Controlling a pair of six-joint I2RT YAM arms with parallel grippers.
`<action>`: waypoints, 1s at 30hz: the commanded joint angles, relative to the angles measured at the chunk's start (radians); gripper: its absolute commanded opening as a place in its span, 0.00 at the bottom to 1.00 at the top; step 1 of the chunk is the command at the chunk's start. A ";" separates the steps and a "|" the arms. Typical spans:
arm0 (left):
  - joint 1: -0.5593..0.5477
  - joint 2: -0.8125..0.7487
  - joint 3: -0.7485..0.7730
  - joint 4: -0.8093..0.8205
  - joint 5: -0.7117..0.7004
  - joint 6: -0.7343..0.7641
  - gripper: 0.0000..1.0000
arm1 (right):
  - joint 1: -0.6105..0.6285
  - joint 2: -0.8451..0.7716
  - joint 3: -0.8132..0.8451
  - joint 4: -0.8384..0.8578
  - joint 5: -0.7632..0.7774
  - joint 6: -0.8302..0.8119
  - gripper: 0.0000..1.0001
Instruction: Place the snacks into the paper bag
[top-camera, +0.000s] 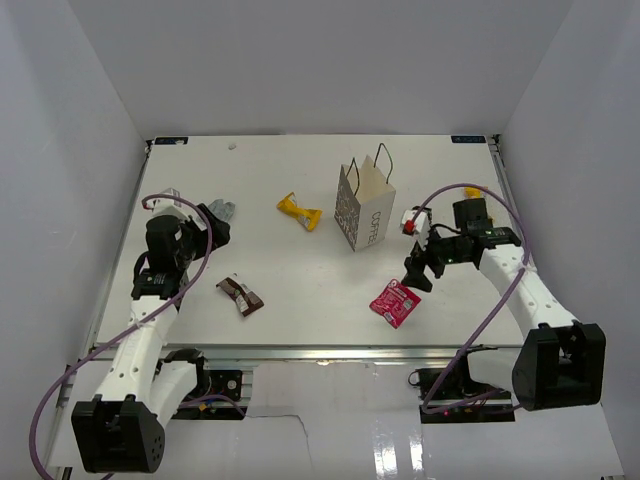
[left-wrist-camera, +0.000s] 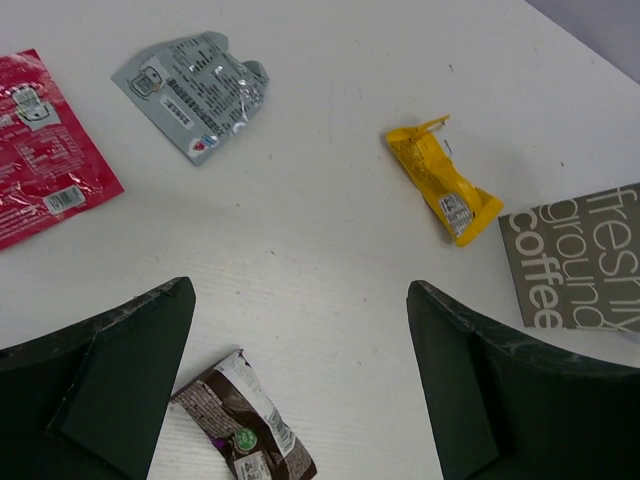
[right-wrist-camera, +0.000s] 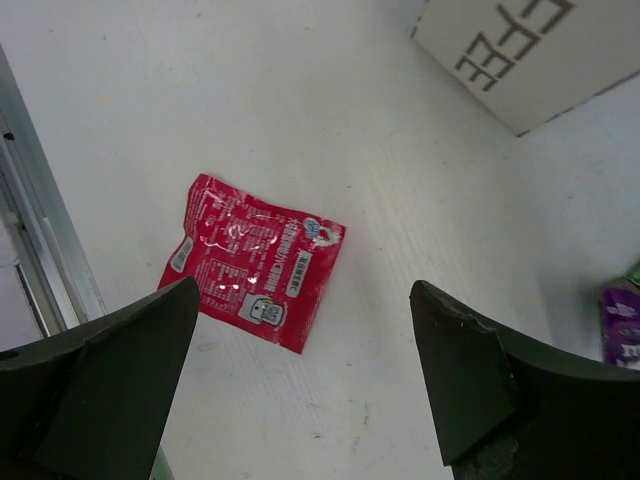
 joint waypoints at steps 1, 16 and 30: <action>0.000 -0.033 0.032 -0.055 0.110 -0.011 0.98 | 0.091 0.006 -0.046 0.009 0.153 0.012 0.92; 0.000 -0.117 -0.062 -0.184 0.203 -0.206 0.98 | 0.335 0.137 -0.160 0.173 0.392 0.020 0.93; 0.000 -0.105 -0.094 -0.181 0.228 -0.270 0.98 | 0.364 0.204 -0.183 0.327 0.531 0.343 1.00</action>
